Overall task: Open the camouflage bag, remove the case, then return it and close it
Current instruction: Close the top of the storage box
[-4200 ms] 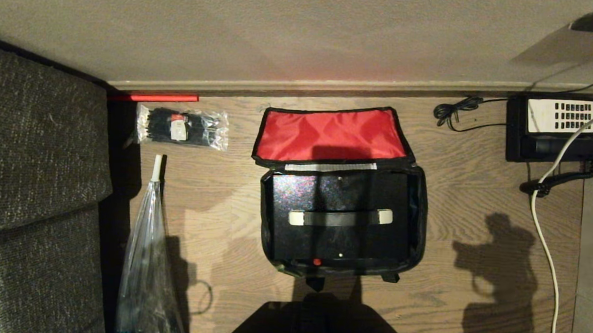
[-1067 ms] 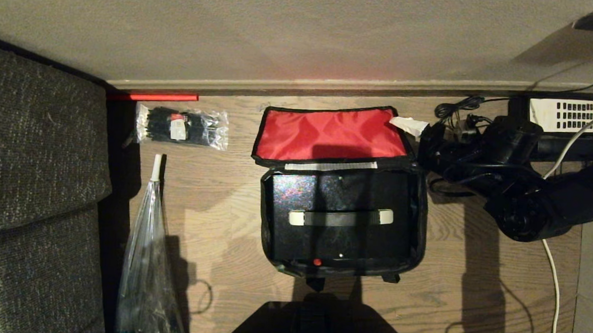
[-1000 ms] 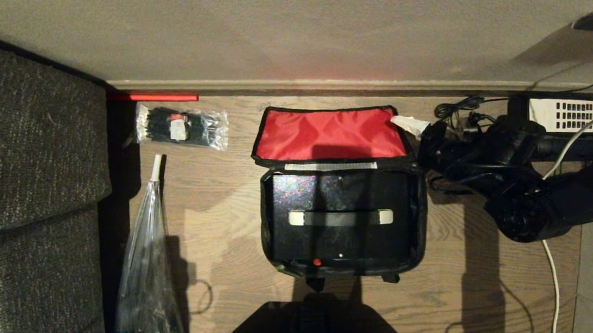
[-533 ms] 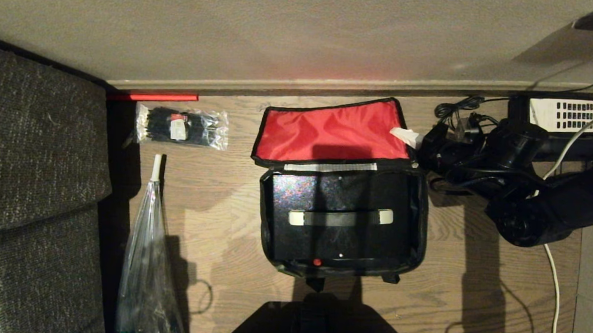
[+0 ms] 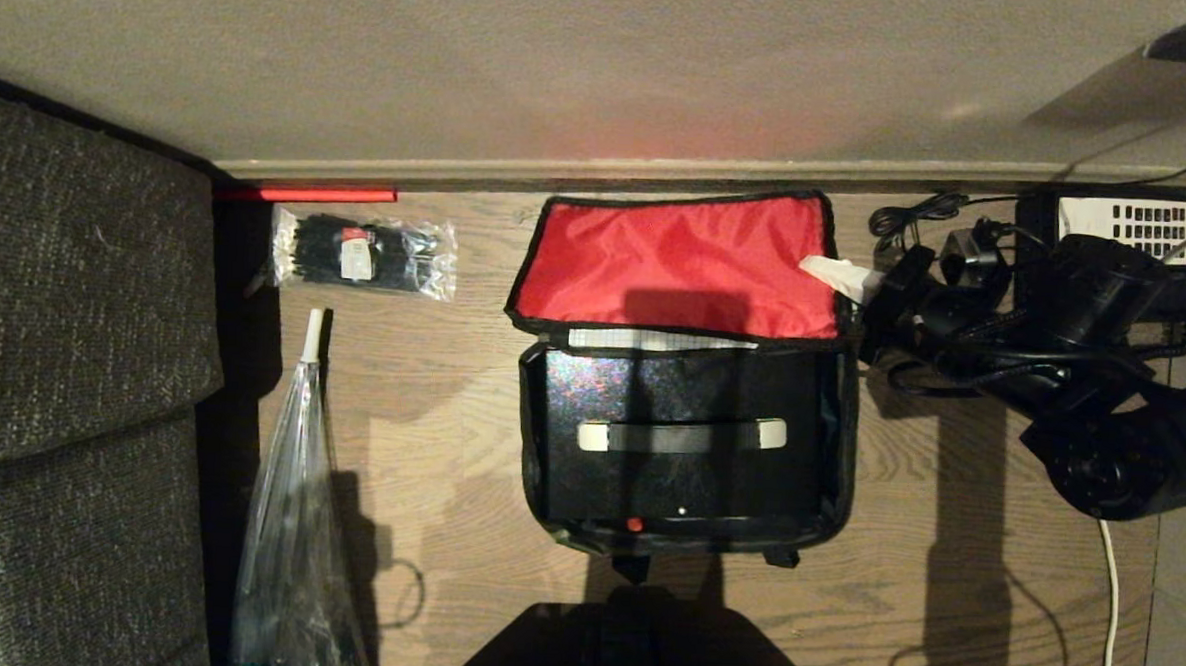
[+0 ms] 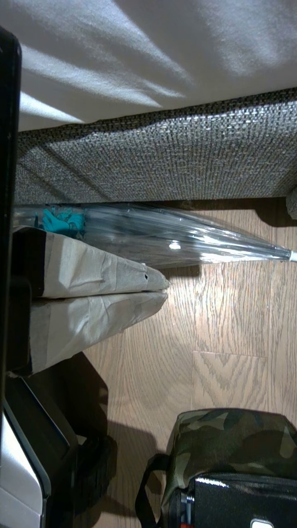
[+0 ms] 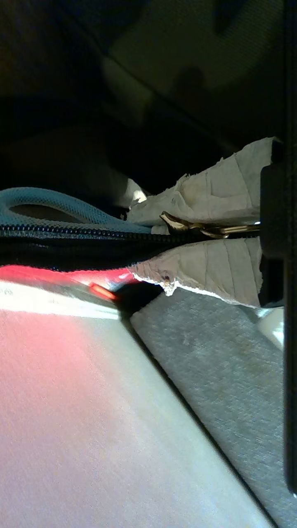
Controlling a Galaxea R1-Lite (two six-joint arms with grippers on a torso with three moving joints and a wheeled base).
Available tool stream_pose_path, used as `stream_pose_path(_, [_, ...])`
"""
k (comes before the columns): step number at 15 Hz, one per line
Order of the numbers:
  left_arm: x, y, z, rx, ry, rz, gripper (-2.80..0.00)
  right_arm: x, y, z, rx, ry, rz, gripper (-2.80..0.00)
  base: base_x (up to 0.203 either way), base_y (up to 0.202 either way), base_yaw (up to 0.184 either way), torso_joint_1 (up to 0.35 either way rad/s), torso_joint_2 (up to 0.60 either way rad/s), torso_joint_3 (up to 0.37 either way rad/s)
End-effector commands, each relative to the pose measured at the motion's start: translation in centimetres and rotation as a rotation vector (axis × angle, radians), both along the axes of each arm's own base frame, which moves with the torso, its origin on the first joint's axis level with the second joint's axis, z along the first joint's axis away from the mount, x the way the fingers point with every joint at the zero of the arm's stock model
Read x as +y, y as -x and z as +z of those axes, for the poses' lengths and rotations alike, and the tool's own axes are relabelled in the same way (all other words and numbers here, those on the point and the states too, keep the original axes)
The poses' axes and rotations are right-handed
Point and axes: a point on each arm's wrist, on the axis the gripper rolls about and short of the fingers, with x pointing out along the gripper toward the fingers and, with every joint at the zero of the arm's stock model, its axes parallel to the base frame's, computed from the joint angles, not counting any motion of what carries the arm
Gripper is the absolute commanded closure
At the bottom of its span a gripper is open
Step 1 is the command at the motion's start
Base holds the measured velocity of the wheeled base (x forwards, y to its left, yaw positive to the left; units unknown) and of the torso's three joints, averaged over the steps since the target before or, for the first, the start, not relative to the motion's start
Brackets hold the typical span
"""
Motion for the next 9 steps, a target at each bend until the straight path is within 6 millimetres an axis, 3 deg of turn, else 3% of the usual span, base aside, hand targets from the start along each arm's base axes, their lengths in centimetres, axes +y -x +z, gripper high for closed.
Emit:
stream_pose_path(1, [0.0, 0.0, -0.1, 0.001, 0.001, 0.001, 0.00, -0.4, 1.7, 1.3, -0.047, 0.011, 0.010, 0.00, 0.000, 0.000, 0.000, 0.000, 0.00, 0.000])
stream_pose_path(4, [0.0, 0.0, -0.1, 0.003, 0.001, 0.001, 0.00, -0.9, 5.0, 1.9, -0.123, 0.093, 0.054, 0.00, 0.000, 0.000, 0.000, 0.000, 0.00, 0.000])
stream_pose_path(7, [0.0, 0.0, -0.1, 0.003, 0.001, 0.001, 0.00, -0.9, 5.2, 1.9, -0.135, 0.108, 0.067, 0.00, 0.000, 0.000, 0.000, 0.000, 0.00, 0.000])
stream_pose_path(9, [0.0, 0.0, -0.1, 0.003, 0.001, 0.001, 0.00, -1.0, 6.6, 0.7, -0.201, 0.225, 0.145, 0.00, 0.000, 0.000, 0.000, 0.000, 0.00, 0.000])
